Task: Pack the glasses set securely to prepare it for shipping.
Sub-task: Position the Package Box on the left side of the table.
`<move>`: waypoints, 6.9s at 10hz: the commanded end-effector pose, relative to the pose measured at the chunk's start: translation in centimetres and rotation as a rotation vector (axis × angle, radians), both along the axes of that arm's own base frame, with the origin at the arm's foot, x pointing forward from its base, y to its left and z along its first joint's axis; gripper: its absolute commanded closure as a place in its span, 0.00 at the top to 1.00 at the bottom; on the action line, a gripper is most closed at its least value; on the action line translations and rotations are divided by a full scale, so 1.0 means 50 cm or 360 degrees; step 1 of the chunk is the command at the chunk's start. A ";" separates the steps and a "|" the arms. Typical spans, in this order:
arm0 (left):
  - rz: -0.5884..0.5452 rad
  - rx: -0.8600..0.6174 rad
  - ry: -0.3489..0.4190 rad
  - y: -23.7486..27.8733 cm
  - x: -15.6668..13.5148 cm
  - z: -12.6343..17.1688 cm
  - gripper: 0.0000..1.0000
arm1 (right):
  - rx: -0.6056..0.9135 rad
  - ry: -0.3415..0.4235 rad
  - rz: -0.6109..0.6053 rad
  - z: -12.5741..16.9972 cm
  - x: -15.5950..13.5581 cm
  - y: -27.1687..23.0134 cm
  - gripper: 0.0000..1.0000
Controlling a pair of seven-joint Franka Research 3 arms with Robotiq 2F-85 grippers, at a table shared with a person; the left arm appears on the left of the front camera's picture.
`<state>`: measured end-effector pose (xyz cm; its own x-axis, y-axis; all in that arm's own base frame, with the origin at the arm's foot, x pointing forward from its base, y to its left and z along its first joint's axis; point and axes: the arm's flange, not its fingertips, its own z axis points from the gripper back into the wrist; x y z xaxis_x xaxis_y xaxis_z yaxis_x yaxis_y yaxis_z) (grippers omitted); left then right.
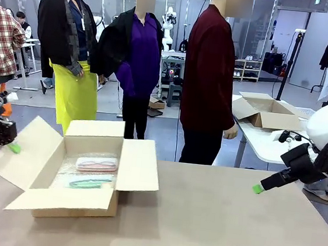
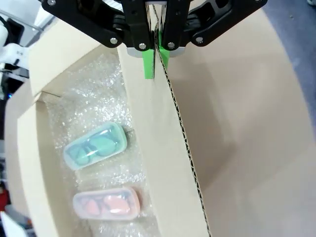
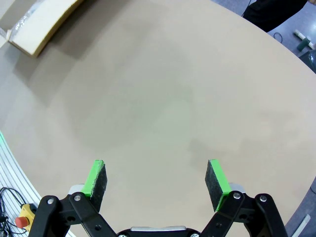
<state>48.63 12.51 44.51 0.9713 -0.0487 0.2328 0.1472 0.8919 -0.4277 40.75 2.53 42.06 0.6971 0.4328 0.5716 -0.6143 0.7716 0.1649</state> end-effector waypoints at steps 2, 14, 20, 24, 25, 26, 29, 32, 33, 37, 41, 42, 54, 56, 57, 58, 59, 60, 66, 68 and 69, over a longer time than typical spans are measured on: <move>-0.0066 0.0169 -0.0037 0.059 -0.044 0.025 0.00 | 0.0022 -0.0008 -0.0033 -0.002 0.002 0.007 1.00; -0.0247 0.0440 -0.0057 0.055 -0.021 0.097 0.00 | 0.0022 -0.0008 -0.0033 -0.002 0.002 0.007 1.00; -0.0247 0.0440 -0.0057 0.055 -0.021 0.097 0.00 | 0.0022 -0.0008 -0.0033 -0.002 0.002 0.007 1.00; -0.0247 0.0440 -0.0057 0.055 -0.021 0.097 0.00 | 0.0022 -0.0008 -0.0033 -0.002 0.002 0.007 1.00; -0.0242 0.0424 -0.0053 0.051 -0.018 0.095 0.04 | 0.0022 -0.0008 -0.0033 -0.002 0.002 0.007 1.00; -0.0253 0.0397 -0.0085 0.060 -0.026 0.112 0.41 | 0.0022 -0.0008 -0.0033 -0.002 0.002 0.007 1.00; -0.0126 0.0418 -0.0148 0.075 -0.071 0.178 0.77 | 0.0022 -0.0008 -0.0033 -0.002 0.002 0.007 1.00; -0.0158 0.0365 -0.0286 0.070 -0.129 0.247 1.00 | 0.0022 -0.0008 -0.0033 -0.002 0.002 0.007 1.00; -0.0228 0.0345 -0.0335 0.056 -0.157 0.265 0.85 | 0.0022 -0.0008 -0.0033 -0.002 0.002 0.007 1.00; -0.0428 0.0391 -0.0448 -0.018 -0.213 0.291 1.00 | 0.0022 -0.0008 -0.0033 -0.002 0.002 0.007 1.00; -0.0357 0.0394 -0.0404 0.002 -0.190 0.301 1.00 | 0.0022 -0.0008 -0.0033 -0.002 0.002 0.007 1.00; -0.0357 0.0394 -0.0404 0.002 -0.190 0.301 1.00 | 0.0022 -0.0008 -0.0033 -0.002 0.002 0.007 1.00; -0.0357 0.0394 -0.0404 0.002 -0.190 0.301 1.00 | 0.0022 -0.0008 -0.0033 -0.002 0.002 0.007 1.00; -0.0357 0.0394 -0.0404 0.002 -0.190 0.301 1.00 | 0.0022 -0.0008 -0.0033 -0.002 0.002 0.007 1.00; -0.0357 0.0394 -0.0404 0.002 -0.190 0.301 1.00 | 0.0022 -0.0008 -0.0033 -0.002 0.002 0.007 1.00; -0.0357 0.0394 -0.0404 0.002 -0.190 0.301 1.00 | 0.0022 -0.0008 -0.0033 -0.002 0.002 0.007 1.00; -0.0357 0.0394 -0.0404 0.002 -0.190 0.301 1.00 | 0.0022 -0.0008 -0.0033 -0.002 0.002 0.007 1.00; -0.0357 0.0394 -0.0404 0.002 -0.190 0.301 1.00 | 0.0022 -0.0008 -0.0033 -0.002 0.002 0.007 1.00; -0.0357 0.0394 -0.0404 0.002 -0.190 0.301 1.00 | 0.0022 -0.0008 -0.0033 -0.002 0.002 0.007 1.00; -0.0357 0.0394 -0.0404 0.002 -0.190 0.301 1.00 | 0.0022 -0.0008 -0.0033 -0.002 0.002 0.007 1.00; -0.0357 0.0394 -0.0404 0.002 -0.190 0.301 1.00 | 0.0022 -0.0008 -0.0033 -0.002 0.002 0.007 1.00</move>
<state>38.99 12.45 59.13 0.8410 -0.3399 0.4209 0.4308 0.8914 -0.1410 40.76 2.49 42.04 0.6977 0.4316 0.5717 -0.6136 0.7719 0.1662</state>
